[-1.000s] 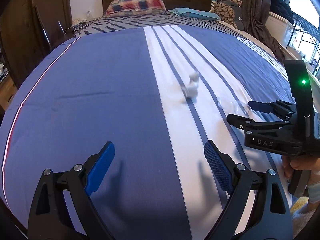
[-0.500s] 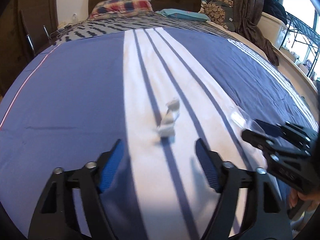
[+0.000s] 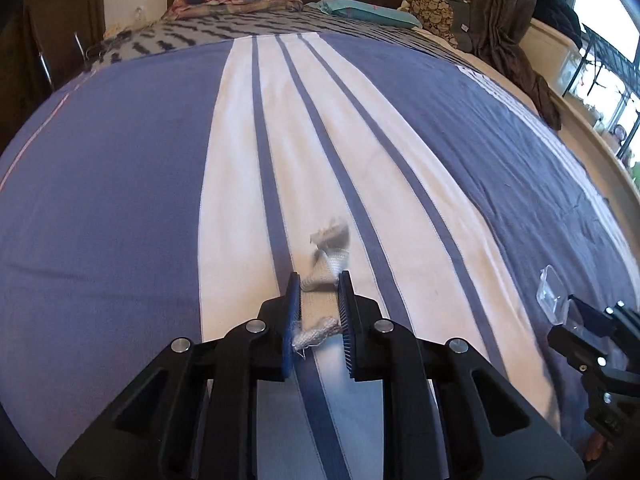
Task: Collect trash
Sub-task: 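Grasp the white tissue with the left tool, then carry the plastic box and tissue down to the bin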
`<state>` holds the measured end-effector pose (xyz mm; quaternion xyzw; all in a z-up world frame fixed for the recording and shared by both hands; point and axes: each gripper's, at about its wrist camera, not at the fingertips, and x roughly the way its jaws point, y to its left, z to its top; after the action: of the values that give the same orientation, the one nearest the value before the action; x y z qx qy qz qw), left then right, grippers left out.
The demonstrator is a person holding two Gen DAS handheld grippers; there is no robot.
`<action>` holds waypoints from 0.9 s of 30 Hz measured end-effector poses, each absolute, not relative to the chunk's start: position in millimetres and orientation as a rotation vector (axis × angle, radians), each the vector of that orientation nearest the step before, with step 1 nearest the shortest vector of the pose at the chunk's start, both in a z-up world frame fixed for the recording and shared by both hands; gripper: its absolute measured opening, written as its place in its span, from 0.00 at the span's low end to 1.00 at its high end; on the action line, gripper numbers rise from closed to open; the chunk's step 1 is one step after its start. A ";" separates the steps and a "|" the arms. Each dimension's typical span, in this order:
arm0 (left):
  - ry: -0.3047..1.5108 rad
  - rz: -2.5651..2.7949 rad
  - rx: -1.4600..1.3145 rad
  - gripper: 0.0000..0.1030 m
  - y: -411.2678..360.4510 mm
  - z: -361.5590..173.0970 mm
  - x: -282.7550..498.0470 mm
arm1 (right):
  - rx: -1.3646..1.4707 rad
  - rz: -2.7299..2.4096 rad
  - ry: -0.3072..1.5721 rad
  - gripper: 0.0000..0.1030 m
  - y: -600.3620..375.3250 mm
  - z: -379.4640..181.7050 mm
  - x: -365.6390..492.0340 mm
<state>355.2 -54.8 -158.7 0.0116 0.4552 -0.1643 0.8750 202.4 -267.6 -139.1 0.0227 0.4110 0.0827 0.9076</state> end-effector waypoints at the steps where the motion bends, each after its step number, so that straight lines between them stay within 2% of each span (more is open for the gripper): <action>1: 0.951 -0.343 0.030 0.17 -53.8 -158.1 350.6 | 0.049 0.170 0.848 0.37 -268.6 -139.2 199.4; 27: 0.784 -0.469 0.063 0.17 -48.3 -98.2 99.9 | 0.095 0.219 0.764 0.37 -255.5 -108.0 21.9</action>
<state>99.9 -48.3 -98.2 0.0306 0.3782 -0.2266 0.8970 21.9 -255.5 -108.0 0.0464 0.3719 0.1066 0.9210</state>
